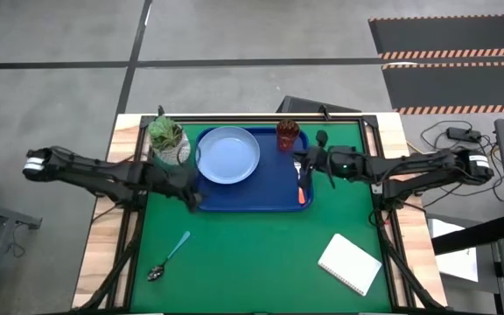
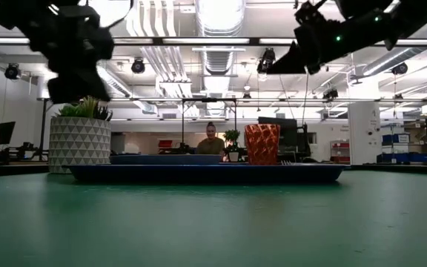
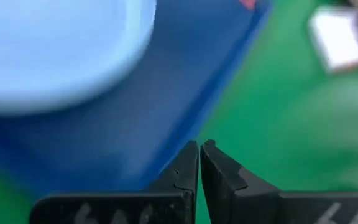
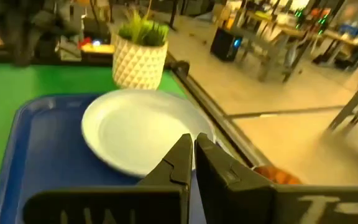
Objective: Pick and place plate/cup/fork/spoon on tray
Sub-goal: Put the orange spoon on the blue serving tray
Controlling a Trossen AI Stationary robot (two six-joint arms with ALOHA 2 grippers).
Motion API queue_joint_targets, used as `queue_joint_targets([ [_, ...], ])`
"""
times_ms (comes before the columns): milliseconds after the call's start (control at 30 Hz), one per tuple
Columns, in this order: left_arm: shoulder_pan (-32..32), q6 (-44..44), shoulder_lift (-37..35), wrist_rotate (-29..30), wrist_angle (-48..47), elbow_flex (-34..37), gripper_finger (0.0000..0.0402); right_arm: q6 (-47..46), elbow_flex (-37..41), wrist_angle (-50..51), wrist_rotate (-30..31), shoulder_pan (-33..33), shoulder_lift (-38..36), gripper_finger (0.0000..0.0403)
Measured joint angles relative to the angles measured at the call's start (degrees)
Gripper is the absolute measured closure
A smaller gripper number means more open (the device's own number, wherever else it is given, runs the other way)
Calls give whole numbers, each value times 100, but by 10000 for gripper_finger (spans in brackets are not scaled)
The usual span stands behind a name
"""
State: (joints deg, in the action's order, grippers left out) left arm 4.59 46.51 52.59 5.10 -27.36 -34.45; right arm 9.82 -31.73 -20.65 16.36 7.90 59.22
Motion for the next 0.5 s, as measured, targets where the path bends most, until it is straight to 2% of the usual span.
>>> queue_joint_targets([
  [100,572,1087,353,-410,-1153,-175,402,148,-3,-70,12,1,-77,394],
  [233,1446,2157,853,-1324,-2250,-304,402,233,-48,-87,11,0,-68,394],
  [367,2248,3096,1286,-2069,-2206,-269,402,264,-48,-81,11,1,-4,394],
  [500,2872,3609,1679,-2146,-1848,-271,402,219,-48,-70,11,0,93,394],
])
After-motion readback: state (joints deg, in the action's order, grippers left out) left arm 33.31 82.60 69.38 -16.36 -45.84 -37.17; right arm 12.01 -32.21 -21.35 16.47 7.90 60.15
